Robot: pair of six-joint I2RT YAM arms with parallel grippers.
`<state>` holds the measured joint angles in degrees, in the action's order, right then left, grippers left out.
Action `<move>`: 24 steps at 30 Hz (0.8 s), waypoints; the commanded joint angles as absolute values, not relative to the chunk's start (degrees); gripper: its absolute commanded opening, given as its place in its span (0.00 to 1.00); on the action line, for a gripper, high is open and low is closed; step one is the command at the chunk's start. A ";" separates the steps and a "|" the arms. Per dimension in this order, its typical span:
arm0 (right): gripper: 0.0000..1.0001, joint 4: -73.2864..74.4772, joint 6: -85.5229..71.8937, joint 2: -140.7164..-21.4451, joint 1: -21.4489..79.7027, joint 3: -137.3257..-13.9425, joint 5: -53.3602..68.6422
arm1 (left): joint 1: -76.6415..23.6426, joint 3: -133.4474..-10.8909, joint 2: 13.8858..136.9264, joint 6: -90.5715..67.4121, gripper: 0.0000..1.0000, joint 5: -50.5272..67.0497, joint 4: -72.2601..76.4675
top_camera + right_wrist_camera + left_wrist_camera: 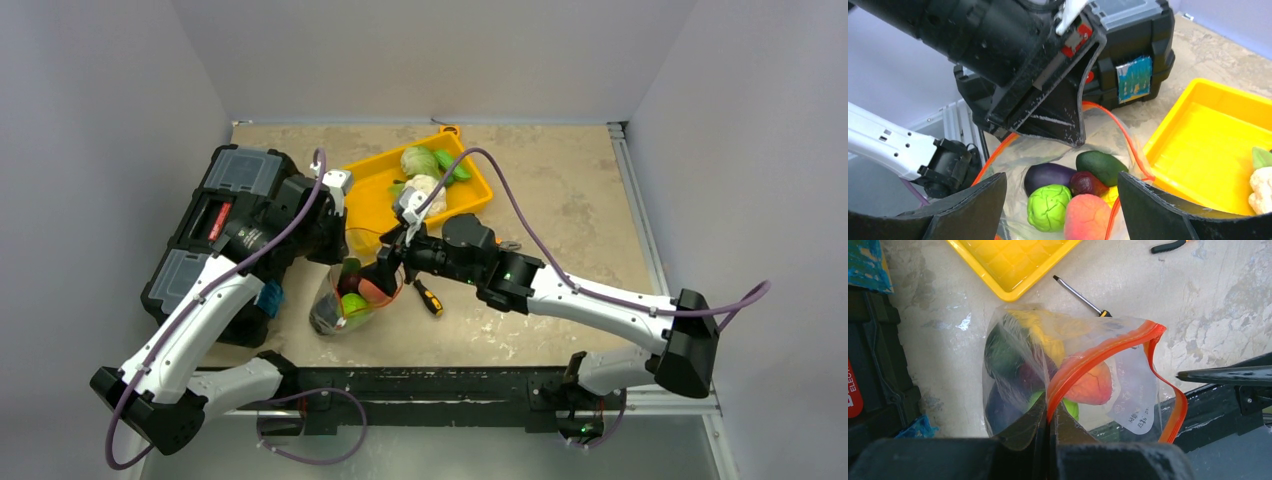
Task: Place the food in the zip-top bag and seal the zipper
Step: Pick up the fake vegetable from the bin.
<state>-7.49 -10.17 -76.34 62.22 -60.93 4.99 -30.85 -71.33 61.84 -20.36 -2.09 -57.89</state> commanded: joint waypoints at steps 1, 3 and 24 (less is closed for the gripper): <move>0.80 -10.19 -9.32 -72.82 62.33 -64.84 2.05 | -30.56 -70.75 61.51 -19.27 0.00 -2.84 -56.08; 0.81 -10.80 -9.61 -71.81 62.31 -64.68 -3.48 | -30.57 -70.46 61.77 -18.96 0.00 -2.93 -56.02; 0.93 -5.72 -26.66 -76.33 34.50 -62.71 -14.18 | -30.50 -70.23 62.91 -16.80 0.00 -5.61 -55.76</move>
